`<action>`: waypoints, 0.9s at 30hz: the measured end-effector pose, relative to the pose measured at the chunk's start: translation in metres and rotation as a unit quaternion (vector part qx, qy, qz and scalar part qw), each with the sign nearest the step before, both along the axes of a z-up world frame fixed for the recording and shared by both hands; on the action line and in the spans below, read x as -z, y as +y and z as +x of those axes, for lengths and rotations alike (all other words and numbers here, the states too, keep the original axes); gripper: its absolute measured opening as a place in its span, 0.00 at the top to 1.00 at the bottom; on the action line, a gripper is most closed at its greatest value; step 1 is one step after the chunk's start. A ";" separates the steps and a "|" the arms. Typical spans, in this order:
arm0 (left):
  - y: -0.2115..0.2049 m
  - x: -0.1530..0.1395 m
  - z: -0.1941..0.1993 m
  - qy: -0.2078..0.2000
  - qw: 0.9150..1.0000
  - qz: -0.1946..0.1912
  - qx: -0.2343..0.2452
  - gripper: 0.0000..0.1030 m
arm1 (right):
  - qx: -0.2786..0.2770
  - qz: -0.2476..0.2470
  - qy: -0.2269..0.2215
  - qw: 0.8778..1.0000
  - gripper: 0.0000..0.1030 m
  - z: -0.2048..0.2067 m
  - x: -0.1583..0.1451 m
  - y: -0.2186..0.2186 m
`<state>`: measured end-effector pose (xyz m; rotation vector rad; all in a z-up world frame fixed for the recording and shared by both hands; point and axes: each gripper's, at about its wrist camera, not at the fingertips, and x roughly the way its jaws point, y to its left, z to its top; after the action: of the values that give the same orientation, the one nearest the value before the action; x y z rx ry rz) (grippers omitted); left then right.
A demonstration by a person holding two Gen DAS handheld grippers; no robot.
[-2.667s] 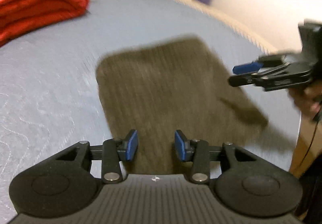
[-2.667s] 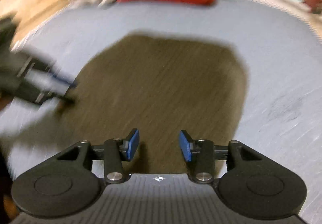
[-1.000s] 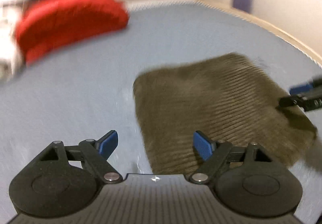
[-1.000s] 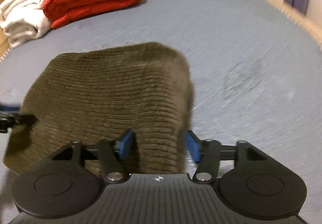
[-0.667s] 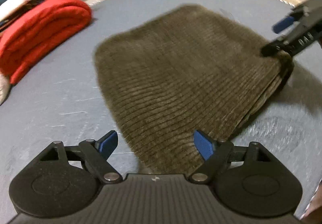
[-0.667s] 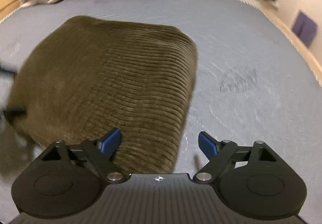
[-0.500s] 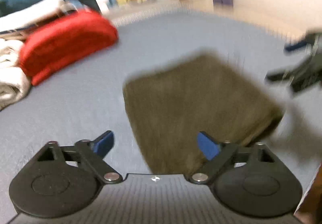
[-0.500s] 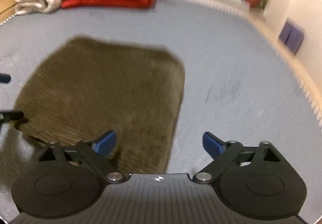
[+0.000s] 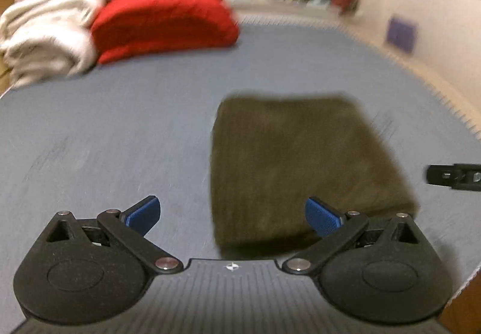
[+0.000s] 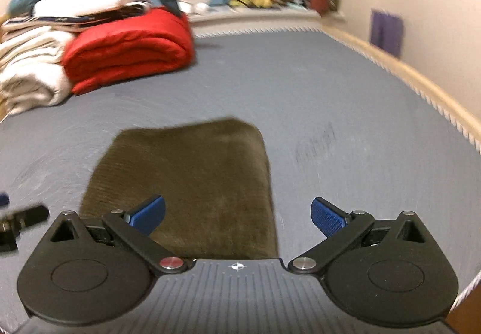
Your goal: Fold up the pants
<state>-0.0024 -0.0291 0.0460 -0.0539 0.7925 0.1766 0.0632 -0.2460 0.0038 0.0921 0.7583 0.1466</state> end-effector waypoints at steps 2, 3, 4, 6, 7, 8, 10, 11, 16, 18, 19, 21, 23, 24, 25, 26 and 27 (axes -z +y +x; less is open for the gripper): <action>-0.010 0.007 0.006 0.002 1.000 -0.008 0.022 0.00 | 0.032 0.008 0.046 0.998 0.01 0.010 0.013 -0.004; -0.014 0.010 0.007 0.001 1.000 0.000 0.031 0.00 | 0.026 0.032 0.047 0.998 0.01 0.013 0.015 -0.007; -0.018 0.012 0.009 -0.002 0.999 0.008 0.033 0.00 | 0.018 0.042 0.047 0.998 0.01 0.017 0.016 -0.008; -0.020 0.017 0.012 -0.007 1.000 0.006 0.028 0.00 | 0.009 0.023 0.044 0.999 0.01 0.020 0.019 -0.002; -0.021 0.019 0.017 -0.003 1.000 0.000 0.027 0.00 | 0.007 0.010 0.042 0.999 0.01 0.021 0.020 0.001; -0.019 0.022 0.022 0.002 1.000 -0.008 0.029 0.00 | 0.002 0.006 0.042 0.999 0.01 0.023 0.022 0.002; -0.019 0.026 0.026 0.011 0.999 -0.017 0.026 0.00 | -0.013 0.005 0.046 0.999 0.01 0.027 0.023 0.006; -0.018 0.027 0.028 0.013 0.999 -0.020 0.024 0.00 | -0.018 0.006 0.049 0.999 0.01 0.028 0.024 0.008; -0.019 0.029 0.036 0.019 0.999 -0.020 0.025 0.00 | -0.050 0.004 0.056 0.997 0.01 0.027 0.025 0.019; -0.018 0.032 0.040 0.020 0.999 -0.021 0.020 0.00 | -0.055 0.000 0.053 0.997 0.01 0.026 0.024 0.023; -0.017 0.034 0.043 0.022 0.999 -0.023 0.017 0.00 | -0.055 -0.002 0.051 0.997 0.01 0.027 0.024 0.023; -0.015 0.036 0.046 0.027 0.999 -0.028 0.013 0.00 | -0.053 -0.006 0.050 0.997 0.01 0.028 0.024 0.025; -0.014 0.037 0.047 0.030 0.999 -0.031 0.011 0.00 | -0.052 -0.012 0.049 0.997 0.01 0.029 0.024 0.027; -0.015 0.037 0.048 0.030 0.999 -0.031 0.011 0.00 | -0.053 -0.014 0.048 0.997 0.01 0.030 0.025 0.028; -0.015 0.037 0.048 0.030 0.999 -0.031 0.011 0.00 | -0.054 -0.016 0.048 0.997 0.01 0.030 0.025 0.029; -0.016 0.037 0.048 0.030 0.999 -0.030 0.012 0.00 | -0.057 -0.017 0.048 0.997 0.01 0.029 0.025 0.031; -0.017 0.037 0.048 0.029 0.999 -0.029 0.012 0.00 | -0.060 -0.019 0.046 0.997 0.01 0.028 0.025 0.033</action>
<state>0.0457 -0.0456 0.0087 -0.0952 0.8567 0.1331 0.0917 -0.2133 -0.0214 0.0171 0.8593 0.2426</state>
